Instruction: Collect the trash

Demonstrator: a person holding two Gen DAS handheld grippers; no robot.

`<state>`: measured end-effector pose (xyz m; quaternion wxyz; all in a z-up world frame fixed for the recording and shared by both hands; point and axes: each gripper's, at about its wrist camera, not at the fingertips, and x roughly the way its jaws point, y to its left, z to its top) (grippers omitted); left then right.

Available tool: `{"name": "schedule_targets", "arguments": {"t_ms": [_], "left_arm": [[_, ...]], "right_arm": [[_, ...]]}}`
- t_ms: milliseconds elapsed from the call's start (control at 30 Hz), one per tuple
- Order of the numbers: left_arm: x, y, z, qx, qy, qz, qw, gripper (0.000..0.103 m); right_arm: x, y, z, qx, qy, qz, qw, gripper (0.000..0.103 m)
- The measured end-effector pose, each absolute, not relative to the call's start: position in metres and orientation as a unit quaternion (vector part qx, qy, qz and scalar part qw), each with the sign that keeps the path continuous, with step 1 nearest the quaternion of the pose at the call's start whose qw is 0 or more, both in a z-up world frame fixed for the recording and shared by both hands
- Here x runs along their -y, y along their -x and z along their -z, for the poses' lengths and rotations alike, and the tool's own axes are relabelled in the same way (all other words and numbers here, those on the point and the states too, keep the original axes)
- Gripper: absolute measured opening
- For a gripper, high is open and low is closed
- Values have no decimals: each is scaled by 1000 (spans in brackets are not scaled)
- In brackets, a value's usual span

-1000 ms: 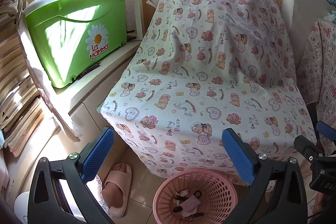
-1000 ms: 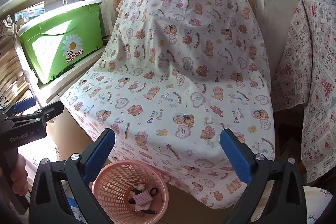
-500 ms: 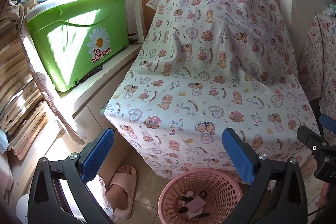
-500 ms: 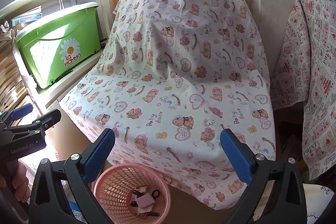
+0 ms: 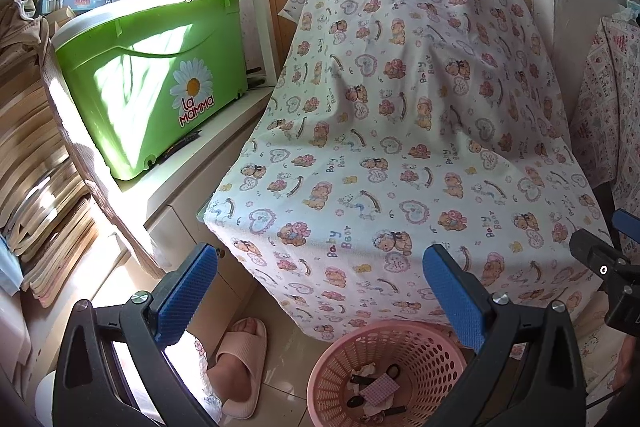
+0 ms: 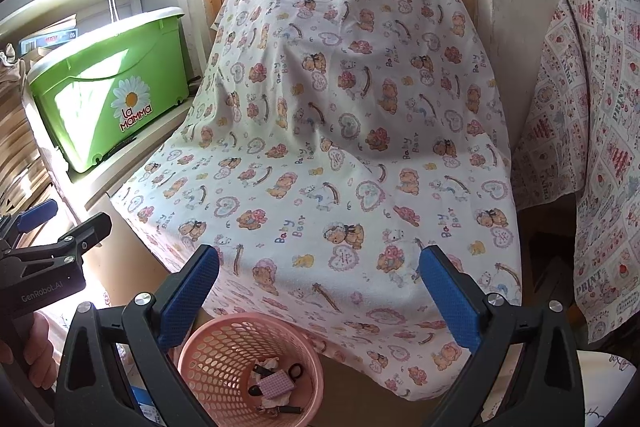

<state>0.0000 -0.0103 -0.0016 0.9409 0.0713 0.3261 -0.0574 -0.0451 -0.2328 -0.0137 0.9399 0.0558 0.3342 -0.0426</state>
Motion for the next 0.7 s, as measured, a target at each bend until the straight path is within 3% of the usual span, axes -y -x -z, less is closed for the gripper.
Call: {"name": "schedule_targets", "arguments": {"t_ms": [700], "left_arm": [[16, 4, -2, -312, -80, 61, 945, 101]], "right_arm": [[234, 44, 13, -335, -55, 41, 940, 101]]}}
